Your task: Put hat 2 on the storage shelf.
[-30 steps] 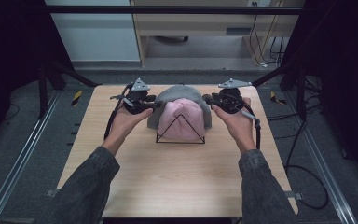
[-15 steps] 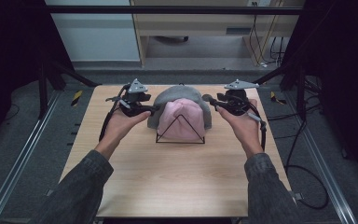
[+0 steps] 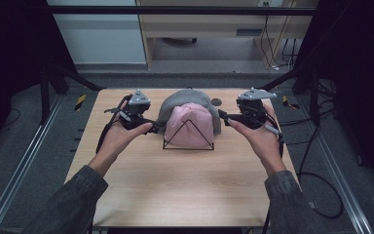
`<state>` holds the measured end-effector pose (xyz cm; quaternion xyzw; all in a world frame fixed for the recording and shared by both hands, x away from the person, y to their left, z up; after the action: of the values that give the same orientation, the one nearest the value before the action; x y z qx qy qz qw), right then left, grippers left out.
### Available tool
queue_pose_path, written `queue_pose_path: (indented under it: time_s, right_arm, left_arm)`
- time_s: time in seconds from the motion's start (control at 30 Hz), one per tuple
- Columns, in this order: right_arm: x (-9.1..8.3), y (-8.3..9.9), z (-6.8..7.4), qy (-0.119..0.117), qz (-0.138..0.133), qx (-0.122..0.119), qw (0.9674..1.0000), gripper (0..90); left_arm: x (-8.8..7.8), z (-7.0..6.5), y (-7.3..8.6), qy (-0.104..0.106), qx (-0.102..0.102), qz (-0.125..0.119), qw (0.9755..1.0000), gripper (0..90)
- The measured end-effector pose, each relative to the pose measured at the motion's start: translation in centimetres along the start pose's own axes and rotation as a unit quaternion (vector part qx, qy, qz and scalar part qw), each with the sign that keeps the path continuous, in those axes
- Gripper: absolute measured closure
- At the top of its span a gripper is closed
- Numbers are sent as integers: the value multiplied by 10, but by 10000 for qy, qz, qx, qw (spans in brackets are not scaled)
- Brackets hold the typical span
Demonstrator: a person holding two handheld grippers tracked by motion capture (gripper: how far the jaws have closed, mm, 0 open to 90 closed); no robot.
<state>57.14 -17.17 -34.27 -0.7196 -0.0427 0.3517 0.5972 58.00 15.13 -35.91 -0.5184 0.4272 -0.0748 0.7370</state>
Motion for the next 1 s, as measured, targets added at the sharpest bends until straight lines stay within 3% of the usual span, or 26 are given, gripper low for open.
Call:
queue_pose_path:
  time_s: [0.2,0.3,0.4,0.47,0.57,0.9,1.0]
  right_arm:
    - [-19,22,10,-43,133,-67,9999,137]
    - [-23,34,12,-76,213,-68,9997,113]
    - [-24,43,13,-120,283,-69,9995,103]
    - [-24,60,14,-128,445,-81,9989,100]
    - [-22,77,15,-129,605,-73,9981,106]
    - [-13,125,19,-219,1094,51,9937,125]
    - [-6,140,21,-268,1275,91,9914,123]
  left_arm:
    - [-13,-10,28,209,154,164,9995,59]
    - [-15,-12,42,271,129,198,9994,52]
    - [-16,-12,53,290,127,231,9992,51]
    - [-15,-13,62,324,99,286,9990,51]
    - [-13,-15,79,292,153,528,9981,53]
    - [-1,-19,113,421,269,1045,9933,53]
    - [5,-21,126,476,325,1275,9902,53]
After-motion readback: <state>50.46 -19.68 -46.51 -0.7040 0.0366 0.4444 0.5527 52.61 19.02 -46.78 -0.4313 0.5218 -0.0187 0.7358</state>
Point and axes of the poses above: each handheld gripper's, and its own axes: x roughly forward along the jaws, y roughly out of its underside, z roughly to its left, the point moved 3 cm from there along x, roughly forward along the jaws, and after that the axes turned 2 degrees about -y, right-handed, at the moved point
